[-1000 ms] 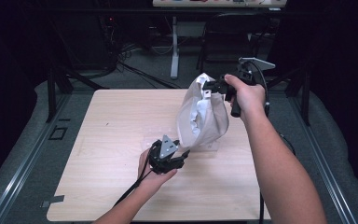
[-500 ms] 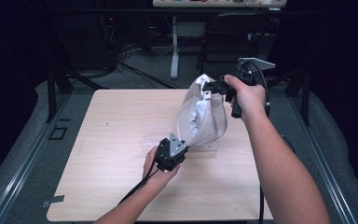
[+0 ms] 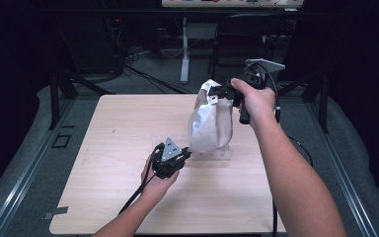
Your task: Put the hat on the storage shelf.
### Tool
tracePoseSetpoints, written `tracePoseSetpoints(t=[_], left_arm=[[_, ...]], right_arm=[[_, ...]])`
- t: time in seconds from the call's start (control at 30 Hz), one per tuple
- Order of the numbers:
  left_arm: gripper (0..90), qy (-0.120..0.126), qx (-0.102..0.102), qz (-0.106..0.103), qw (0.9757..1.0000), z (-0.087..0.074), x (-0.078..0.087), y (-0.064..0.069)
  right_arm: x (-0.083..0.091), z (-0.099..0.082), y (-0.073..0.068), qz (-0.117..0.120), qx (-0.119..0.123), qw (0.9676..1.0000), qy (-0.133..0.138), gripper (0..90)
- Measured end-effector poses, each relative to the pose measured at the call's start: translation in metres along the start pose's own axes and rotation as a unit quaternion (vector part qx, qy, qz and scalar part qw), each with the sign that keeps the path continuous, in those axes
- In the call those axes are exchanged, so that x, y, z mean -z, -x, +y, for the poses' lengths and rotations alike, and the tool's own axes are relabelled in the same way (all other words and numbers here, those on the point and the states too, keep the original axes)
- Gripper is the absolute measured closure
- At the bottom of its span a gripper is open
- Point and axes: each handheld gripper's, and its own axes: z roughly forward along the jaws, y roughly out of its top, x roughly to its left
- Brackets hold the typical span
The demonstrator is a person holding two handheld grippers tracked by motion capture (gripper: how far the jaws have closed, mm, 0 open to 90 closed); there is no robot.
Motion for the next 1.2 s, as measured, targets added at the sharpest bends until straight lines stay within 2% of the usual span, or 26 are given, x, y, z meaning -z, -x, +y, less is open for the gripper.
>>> tracePoseSetpoints(t=[0.23, 0.53, 0.73, 0.83, 0.93, 1.1, 1.2], left_arm=[[83.3, 0.007, 0.005, -0.023, 0.9997, -0.001, 0.0, -0.008], [83.4, 0.007, 0.018, -0.032, 0.9993, -0.009, -0.001, -0.011], [83.4, 0.012, 0.029, -0.03, 0.9991, -0.016, 0.0, -0.013], [83.6, 0.012, 0.02, -0.023, 0.9995, -0.017, 0.0, -0.01], [83.8, 0.012, 0.022, -0.021, 0.9995, -0.017, 0.0, -0.01], [84.6, 0.009, 0.023, -0.011, 0.9996, -0.019, 0.0, -0.009], [85.6, 0.007, 0.036, -0.009, 0.9993, -0.022, 0.0, -0.011]], right_arm=[[0.0, 0.0, -0.001, 0.001, 0.0, 1.0, -0.002, 81.5], [-0.01, -0.002, -0.001, 0.003, 0.005, 0.9999, -0.011, 81.4], [-0.019, -0.004, -0.002, 0.003, 0.009, 0.9998, -0.02, 81.2], [-0.021, -0.004, -0.003, -0.001, 0.013, 0.9996, -0.026, 81.0], [-0.022, -0.004, -0.003, -0.004, 0.017, 0.9995, -0.028, 80.4], [-0.02, -0.005, -0.004, 0.005, 0.026, 0.9992, -0.028, 77.5], [-0.017, -0.005, -0.005, 0.012, 0.028, 0.9992, -0.024, 75.4]])
